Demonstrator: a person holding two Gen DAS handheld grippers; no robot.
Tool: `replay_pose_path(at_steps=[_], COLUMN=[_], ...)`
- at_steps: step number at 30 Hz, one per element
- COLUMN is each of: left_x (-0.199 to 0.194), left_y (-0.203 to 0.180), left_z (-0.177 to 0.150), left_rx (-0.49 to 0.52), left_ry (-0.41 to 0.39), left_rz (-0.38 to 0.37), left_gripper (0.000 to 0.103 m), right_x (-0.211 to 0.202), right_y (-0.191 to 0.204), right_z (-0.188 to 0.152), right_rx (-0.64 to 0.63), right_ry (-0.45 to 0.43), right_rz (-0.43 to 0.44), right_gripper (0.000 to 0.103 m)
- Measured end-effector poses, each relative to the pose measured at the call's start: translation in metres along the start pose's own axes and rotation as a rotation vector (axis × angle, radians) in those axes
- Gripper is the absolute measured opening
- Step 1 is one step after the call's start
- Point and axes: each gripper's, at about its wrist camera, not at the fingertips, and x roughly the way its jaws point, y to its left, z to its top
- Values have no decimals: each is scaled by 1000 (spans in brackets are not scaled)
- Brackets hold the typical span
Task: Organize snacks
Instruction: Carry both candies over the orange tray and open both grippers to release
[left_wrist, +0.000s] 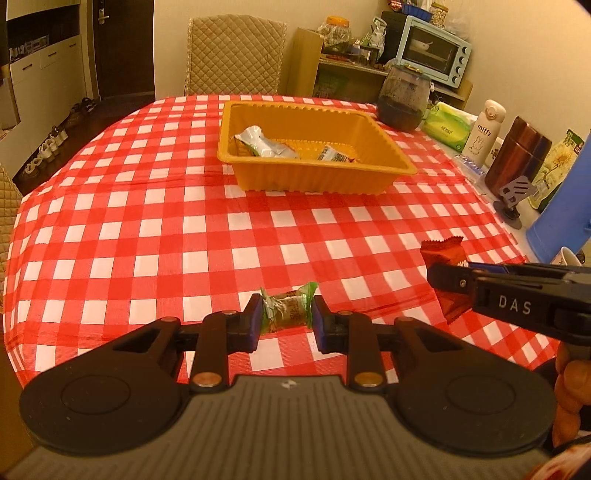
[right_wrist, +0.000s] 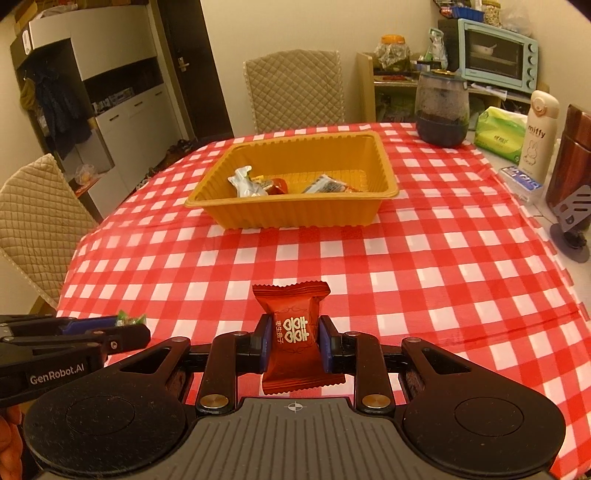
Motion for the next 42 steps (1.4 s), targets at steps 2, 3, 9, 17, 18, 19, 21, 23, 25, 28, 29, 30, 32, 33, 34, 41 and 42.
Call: replay_pose_path(at_steps=[2, 3, 9, 17, 18, 19, 21, 23, 25, 28, 29, 30, 32, 33, 34, 41, 42], left_x=[-4, -5, -12, -12, -12, -11, -10, -7, -6, -2, 0, 2, 6, 8, 10, 27, 29], left_y=[-2, -3, -10, -18, -18, -19, -21, -22, -23, -25, -25, -26, -25, -25, -25, -23, -22], left_z=[1, 1, 5, 10, 11, 12, 15, 19, 25, 36, 41, 45, 55, 60, 65, 100, 104], left_rx=[4, 5, 15, 31, 32, 34, 39, 48, 56, 71, 75, 79, 84, 88, 91, 95, 98], left_ry=[-5, -9, -23, -31, -31, -31, -32, -35, -41, -53, -57, -61, -70, -74, -79, -99, -101], left_rz=[-2, -4, -9, -16, -18, -19, -23, -26, -29, -30, -30, -30, -31, -30, -31, -42, -43], left_gripper=[25, 25, 25, 25, 25, 25, 25, 25, 25, 25, 25, 25, 25, 25, 25, 25, 25], right_x=[-5, -7, -17, -22, -22, -22, -22, -20, -19, -17, -16, -15, -12, -11, -9, 7, 10], right_y=[0, 0, -4, -9, -10, -10, -12, -14, -17, -20, -21, -22, -24, -24, -25, -28, -29], right_z=[-1, -1, 0, 3, 4, 5, 7, 10, 14, 23, 27, 31, 39, 44, 49, 85, 90], right_rx=[0, 1, 3, 12, 13, 12, 13, 16, 16, 18, 18, 16, 12, 10, 7, -12, -14], right_ry=[-2, -2, 0, -6, -7, -8, -10, -11, -13, -23, -26, -30, -37, -40, -44, -60, -61], right_rz=[-2, -4, -17, -22, -22, -22, -24, -23, -24, -26, -27, -27, -28, -28, -28, -23, -21], right_gripper=[27, 27, 27, 27, 27, 27, 27, 27, 27, 27, 27, 27, 27, 27, 27, 27, 27])
